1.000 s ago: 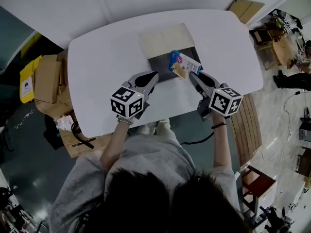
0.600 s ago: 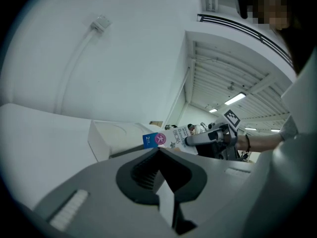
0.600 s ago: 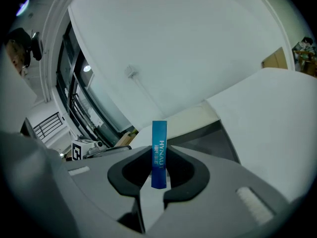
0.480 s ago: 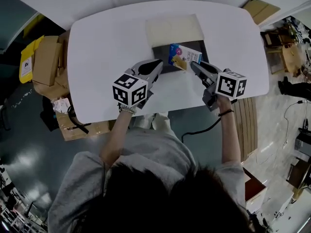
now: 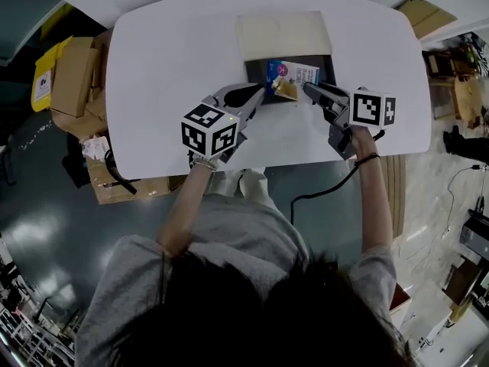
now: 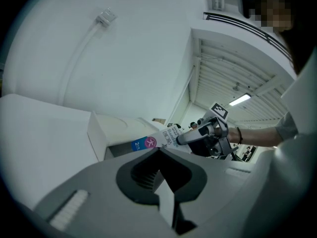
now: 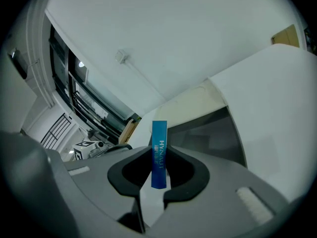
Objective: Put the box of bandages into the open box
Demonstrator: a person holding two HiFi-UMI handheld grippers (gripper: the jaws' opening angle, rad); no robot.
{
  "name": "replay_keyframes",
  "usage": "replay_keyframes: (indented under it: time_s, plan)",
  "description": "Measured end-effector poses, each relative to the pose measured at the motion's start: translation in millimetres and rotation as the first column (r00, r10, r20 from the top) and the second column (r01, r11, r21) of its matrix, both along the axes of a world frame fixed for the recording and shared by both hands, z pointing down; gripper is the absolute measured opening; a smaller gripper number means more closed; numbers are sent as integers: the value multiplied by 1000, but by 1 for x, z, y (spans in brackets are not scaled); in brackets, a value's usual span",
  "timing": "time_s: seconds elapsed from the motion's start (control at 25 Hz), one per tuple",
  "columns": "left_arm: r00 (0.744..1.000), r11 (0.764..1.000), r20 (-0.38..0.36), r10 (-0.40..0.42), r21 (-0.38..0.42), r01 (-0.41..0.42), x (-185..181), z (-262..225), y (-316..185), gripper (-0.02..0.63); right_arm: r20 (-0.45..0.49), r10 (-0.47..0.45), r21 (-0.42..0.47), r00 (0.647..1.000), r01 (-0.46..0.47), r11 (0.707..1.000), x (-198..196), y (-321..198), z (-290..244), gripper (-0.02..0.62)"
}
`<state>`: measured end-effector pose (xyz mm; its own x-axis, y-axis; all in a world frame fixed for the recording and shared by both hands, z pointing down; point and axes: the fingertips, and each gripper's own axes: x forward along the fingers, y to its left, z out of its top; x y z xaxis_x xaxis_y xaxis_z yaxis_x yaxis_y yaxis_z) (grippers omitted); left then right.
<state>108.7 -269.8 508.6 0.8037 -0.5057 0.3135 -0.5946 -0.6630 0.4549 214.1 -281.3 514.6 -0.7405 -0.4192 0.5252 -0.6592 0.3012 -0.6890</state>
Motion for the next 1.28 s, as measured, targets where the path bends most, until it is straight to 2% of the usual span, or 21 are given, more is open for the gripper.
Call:
replay_keyframes:
  time_s: [0.32, 0.6, 0.88, 1.08, 1.28]
  plan:
    - [1000, 1000, 3, -15, -21, 15, 2, 6, 0, -6, -37, -40, -149, 999, 34, 988, 1, -14, 19, 91]
    - [1000, 999, 4, -30, -28, 30, 4, 7, -4, -6, 4, -54, -271, 999, 53, 961, 1, -22, 28, 91]
    - [999, 998, -2, -46, -37, 46, 2, 11, -6, -6, -11, -77, -347, 997, 69, 936, 2, -31, 41, 92]
    - [999, 998, -8, -50, -43, 50, 4, 14, -7, -6, -48, -127, -373, 991, 100, 922, -3, -38, 44, 94]
    - [999, 998, -12, -52, -43, 51, 9, 13, -5, -6, -33, -135, -404, 990, 110, 908, -6, -37, 47, 95]
